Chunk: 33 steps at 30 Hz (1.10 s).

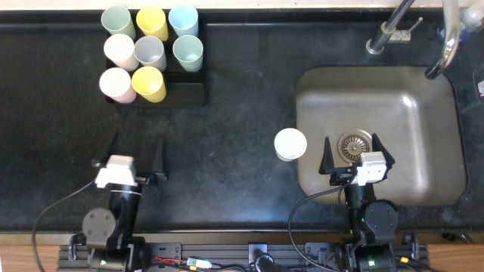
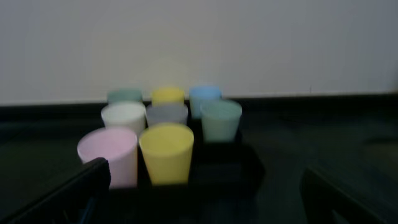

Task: Store Cups

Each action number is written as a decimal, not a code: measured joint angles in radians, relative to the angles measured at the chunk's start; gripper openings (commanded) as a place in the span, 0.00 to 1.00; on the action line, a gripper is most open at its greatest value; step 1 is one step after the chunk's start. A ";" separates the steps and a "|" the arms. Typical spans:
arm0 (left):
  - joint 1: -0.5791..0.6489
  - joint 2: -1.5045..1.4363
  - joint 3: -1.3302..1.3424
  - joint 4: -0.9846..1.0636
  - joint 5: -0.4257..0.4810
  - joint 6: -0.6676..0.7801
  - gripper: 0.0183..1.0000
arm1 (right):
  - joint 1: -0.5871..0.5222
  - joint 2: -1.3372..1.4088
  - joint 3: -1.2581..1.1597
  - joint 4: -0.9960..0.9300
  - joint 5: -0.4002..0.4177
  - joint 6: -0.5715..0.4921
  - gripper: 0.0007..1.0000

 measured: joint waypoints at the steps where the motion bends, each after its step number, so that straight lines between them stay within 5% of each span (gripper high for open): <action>1: 0.000 0.000 -0.003 -0.030 0.002 0.000 1.00 | 0.000 0.000 0.000 0.000 0.000 0.000 1.00; 33: 0.000 -0.001 -0.006 -0.092 0.002 0.000 1.00 | 0.000 0.000 0.000 0.000 0.000 0.000 1.00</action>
